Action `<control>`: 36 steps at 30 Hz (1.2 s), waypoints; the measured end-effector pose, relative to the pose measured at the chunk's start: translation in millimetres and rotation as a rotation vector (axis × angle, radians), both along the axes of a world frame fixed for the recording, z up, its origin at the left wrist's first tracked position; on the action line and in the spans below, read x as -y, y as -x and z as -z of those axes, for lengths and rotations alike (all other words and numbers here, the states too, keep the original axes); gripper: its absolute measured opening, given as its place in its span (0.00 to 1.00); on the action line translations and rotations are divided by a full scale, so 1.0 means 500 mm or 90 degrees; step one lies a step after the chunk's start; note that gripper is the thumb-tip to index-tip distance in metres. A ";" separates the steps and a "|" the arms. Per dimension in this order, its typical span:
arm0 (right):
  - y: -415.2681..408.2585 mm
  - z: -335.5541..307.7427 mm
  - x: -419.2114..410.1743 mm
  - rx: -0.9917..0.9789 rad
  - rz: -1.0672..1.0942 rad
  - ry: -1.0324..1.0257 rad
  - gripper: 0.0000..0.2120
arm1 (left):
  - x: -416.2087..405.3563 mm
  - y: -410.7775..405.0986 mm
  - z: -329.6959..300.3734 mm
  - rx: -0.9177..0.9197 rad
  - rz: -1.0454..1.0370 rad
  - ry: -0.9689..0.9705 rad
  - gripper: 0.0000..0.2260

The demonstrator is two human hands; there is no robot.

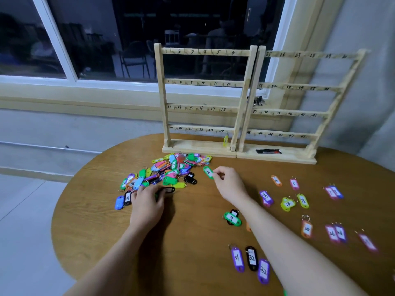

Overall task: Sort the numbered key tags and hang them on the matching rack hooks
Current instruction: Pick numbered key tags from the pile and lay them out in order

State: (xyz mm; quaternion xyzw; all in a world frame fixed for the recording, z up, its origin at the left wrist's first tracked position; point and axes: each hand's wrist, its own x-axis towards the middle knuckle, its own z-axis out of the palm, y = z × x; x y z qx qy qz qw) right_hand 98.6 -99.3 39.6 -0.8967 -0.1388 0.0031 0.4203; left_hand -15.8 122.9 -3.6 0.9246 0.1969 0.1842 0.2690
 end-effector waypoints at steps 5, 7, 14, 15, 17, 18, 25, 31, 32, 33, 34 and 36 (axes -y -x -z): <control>0.011 -0.007 0.071 0.011 0.032 -0.016 0.09 | 0.008 0.004 -0.010 -0.025 0.023 -0.012 0.12; 0.011 -0.009 0.101 0.011 0.058 -0.025 0.08 | 0.014 0.001 -0.025 -0.011 0.047 0.044 0.11; -0.005 -0.010 0.196 -0.017 0.179 -0.008 0.06 | 0.115 -0.027 -0.123 0.053 0.199 0.182 0.07; -0.011 -0.011 0.206 -0.024 0.194 0.000 0.07 | 0.134 -0.032 -0.135 0.064 0.222 0.187 0.09; -0.026 -0.013 0.218 -0.036 0.219 0.013 0.07 | 0.163 -0.044 -0.153 0.068 0.268 0.208 0.09; -0.033 -0.014 0.223 -0.039 0.226 0.023 0.07 | 0.174 -0.052 -0.159 0.066 0.286 0.220 0.09; -0.073 0.002 0.206 -0.058 0.242 0.223 0.13 | 0.239 -0.089 -0.187 0.011 0.357 0.257 0.07; -0.101 0.018 0.182 -0.032 0.246 0.280 0.11 | 0.255 -0.114 -0.201 -0.020 0.388 0.234 0.09; -0.104 0.018 0.179 -0.020 0.244 0.305 0.10 | 0.256 -0.119 -0.201 -0.019 0.389 0.232 0.09; -0.106 0.018 0.177 -0.008 0.238 0.336 0.10 | 0.256 -0.123 -0.201 -0.020 0.391 0.229 0.09; -0.109 0.017 0.175 -0.002 0.231 0.362 0.10 | 0.257 -0.128 -0.199 -0.023 0.392 0.227 0.09; -0.117 0.018 0.172 -0.004 0.214 0.386 0.10 | 0.257 -0.135 -0.196 -0.033 0.396 0.224 0.09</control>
